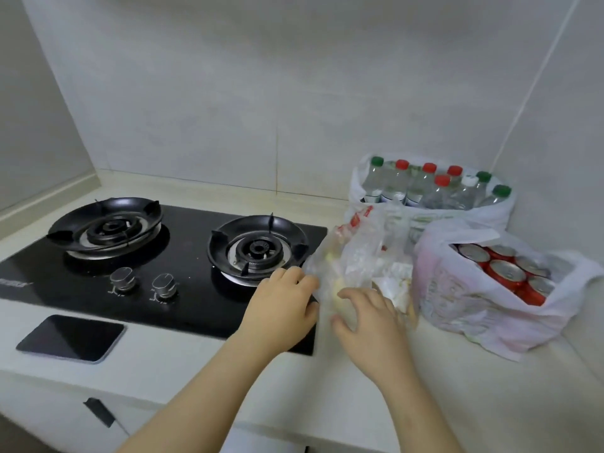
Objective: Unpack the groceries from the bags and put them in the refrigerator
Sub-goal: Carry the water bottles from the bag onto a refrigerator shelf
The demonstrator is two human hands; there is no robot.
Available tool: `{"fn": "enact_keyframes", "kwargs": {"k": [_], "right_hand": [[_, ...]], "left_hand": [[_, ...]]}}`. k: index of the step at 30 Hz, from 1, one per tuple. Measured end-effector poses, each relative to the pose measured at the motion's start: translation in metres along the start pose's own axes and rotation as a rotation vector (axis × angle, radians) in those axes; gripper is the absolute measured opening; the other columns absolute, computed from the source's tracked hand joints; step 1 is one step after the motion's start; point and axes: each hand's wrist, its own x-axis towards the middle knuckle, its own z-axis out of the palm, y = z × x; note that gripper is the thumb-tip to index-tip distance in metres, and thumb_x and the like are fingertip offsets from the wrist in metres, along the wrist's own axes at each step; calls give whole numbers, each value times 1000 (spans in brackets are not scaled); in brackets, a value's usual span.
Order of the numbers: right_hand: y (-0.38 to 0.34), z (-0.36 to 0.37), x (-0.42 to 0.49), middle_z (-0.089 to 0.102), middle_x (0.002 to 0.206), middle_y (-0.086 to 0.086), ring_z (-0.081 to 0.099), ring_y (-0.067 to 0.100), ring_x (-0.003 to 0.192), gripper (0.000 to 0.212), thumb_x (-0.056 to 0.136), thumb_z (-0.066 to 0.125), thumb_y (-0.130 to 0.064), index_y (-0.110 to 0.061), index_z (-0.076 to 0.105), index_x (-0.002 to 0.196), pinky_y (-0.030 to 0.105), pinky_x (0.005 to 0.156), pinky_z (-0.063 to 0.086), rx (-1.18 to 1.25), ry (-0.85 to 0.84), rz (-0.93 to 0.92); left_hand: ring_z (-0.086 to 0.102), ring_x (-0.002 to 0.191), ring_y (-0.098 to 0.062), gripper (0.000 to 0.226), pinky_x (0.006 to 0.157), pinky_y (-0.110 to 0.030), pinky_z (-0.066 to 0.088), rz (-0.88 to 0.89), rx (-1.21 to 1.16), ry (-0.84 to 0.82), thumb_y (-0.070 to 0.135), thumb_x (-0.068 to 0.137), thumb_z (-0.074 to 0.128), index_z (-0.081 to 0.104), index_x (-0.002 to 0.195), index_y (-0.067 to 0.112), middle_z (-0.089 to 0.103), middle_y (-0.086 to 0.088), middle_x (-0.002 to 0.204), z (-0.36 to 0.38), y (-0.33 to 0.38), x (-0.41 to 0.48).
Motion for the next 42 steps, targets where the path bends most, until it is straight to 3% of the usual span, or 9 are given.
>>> {"fn": "enact_keyframes", "kwargs": {"k": [7,21,31,39,42], "right_hand": [[46,-38,53,42,139,-13,33,13,129,43,89,51,-34,-33,44,131,28,106,27,24,81,52],[141,-115,159,40,140,-8,32,17,129,42,92,48,-33,-29,43,133,32,107,25,-35,124,-51],[203,-133,217,47,136,-4,38,20,127,39,91,51,-32,-29,47,130,36,105,31,-28,130,-2],[237,-126,240,53,130,-3,45,20,121,36,89,54,-29,-25,53,125,36,101,38,45,147,81],[243,-130,251,55,124,-2,47,20,115,32,88,53,-22,-23,55,119,35,97,40,62,163,89]], "left_hand": [[44,113,-22,38,94,-35,40,66,-3,9,30,93,44,46,131,23,47,2,127,3,30,78],[45,113,-23,36,90,-33,41,47,-4,114,28,92,47,51,127,20,51,-1,124,35,102,216],[47,109,-24,30,88,-34,43,58,-32,77,22,92,46,54,120,17,54,-4,113,62,133,292],[42,120,-28,45,98,-41,41,9,-129,-22,22,90,49,41,134,15,45,-7,134,97,148,363],[43,118,-28,44,95,-42,43,1,-177,-6,20,86,53,44,129,13,45,-8,132,111,159,381]]}}
